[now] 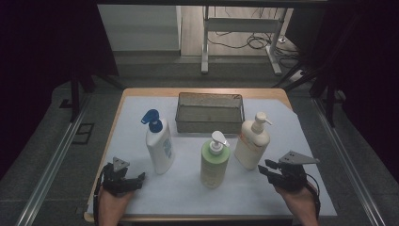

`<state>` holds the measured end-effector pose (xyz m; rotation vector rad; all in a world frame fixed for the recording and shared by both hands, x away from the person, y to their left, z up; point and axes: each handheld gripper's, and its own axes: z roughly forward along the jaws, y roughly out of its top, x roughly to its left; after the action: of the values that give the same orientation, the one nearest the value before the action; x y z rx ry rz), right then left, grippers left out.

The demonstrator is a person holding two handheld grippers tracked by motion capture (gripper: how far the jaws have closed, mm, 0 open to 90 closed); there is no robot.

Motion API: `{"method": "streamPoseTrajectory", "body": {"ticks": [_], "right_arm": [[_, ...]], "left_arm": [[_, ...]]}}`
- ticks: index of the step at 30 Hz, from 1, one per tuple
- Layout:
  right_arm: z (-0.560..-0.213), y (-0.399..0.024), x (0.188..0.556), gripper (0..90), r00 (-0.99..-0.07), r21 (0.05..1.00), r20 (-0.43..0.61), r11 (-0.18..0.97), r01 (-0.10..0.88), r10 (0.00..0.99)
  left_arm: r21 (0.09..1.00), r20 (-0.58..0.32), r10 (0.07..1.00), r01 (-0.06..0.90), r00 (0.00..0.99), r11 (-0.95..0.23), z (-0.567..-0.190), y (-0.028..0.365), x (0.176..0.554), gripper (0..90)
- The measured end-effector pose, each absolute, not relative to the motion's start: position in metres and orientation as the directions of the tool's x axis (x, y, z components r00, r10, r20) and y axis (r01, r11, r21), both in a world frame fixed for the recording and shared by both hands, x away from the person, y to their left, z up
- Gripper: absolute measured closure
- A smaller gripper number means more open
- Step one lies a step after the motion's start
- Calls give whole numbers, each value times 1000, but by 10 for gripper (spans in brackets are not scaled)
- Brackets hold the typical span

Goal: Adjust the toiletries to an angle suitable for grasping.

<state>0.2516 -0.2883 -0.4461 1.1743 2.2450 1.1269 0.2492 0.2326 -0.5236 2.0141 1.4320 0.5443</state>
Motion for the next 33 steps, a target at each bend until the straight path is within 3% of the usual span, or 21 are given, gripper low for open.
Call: {"method": "streamPoseTrajectory", "body": {"ticks": [8, 33], "right_arm": [[-430, -291, 260, 573, -576, 801, 45, 315, 509, 816], [-409, -266, 300, 335, -543, 789, 45, 304, 534, 838]], "left_arm": [[677, -11, 942, 696, 335, -239, -524, 233, 249, 122], [677, -12, 942, 696, 335, -239, -524, 233, 249, 122]]}}
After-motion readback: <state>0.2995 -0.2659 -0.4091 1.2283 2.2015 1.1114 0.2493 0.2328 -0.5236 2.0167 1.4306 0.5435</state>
